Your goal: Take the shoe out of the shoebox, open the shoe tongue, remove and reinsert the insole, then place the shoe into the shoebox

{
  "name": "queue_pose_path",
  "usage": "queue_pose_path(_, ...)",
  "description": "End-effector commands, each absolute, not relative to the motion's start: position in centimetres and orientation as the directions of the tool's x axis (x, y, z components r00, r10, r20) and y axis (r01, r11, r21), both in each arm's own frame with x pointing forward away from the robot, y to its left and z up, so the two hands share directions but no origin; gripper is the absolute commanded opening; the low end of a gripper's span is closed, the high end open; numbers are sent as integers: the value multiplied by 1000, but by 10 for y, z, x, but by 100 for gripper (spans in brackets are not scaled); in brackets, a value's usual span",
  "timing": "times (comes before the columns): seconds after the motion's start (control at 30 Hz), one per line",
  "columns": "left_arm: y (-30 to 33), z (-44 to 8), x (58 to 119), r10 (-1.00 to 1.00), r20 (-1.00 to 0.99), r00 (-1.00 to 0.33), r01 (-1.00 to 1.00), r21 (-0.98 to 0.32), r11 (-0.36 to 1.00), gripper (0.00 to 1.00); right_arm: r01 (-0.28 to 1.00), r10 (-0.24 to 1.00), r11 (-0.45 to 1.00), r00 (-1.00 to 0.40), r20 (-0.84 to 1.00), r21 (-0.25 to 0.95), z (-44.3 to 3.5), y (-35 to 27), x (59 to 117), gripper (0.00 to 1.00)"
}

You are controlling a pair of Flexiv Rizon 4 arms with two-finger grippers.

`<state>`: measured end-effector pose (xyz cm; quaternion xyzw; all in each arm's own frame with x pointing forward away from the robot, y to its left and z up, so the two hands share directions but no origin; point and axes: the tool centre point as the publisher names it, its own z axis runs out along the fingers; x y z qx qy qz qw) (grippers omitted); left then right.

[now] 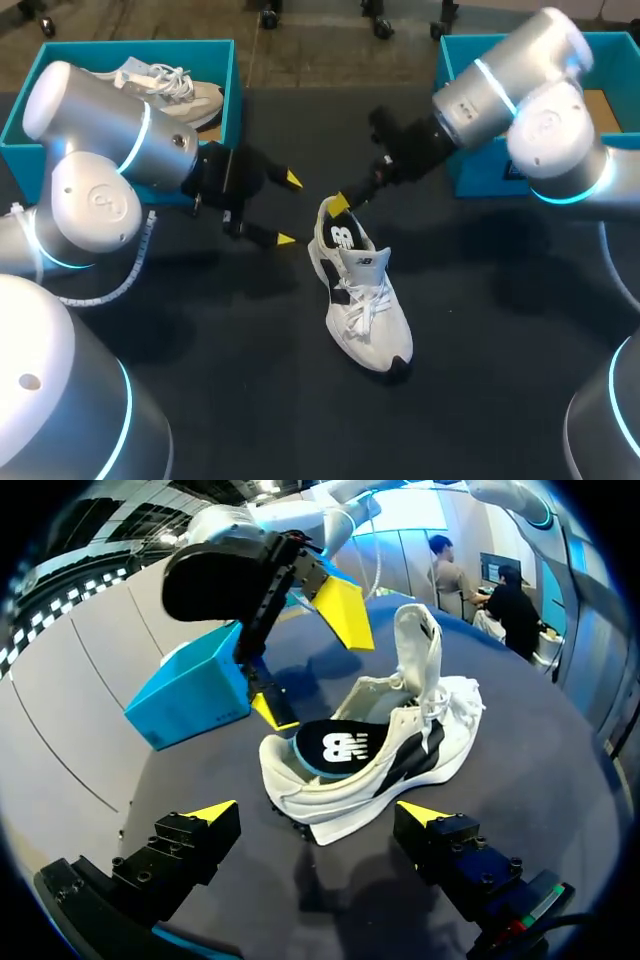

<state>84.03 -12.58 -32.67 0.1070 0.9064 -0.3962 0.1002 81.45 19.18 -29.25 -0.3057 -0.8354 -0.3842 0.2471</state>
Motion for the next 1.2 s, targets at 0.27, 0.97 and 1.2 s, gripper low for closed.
queue_pose_path(0.27,-112,-302,840,119,-281,-952,288,-699,655,100,755,464,333,-653,599,564,-276,158,801,100)
queue_pose_path(0.97,-101,-284,850,108,-282,-953,283,-707,648,100,809,795,330,-516,319,487,-273,139,816,0)
queue_pose_path(1.2,-99,-279,857,122,-281,-952,291,-704,647,100,814,842,319,-478,249,485,-276,142,814,0)
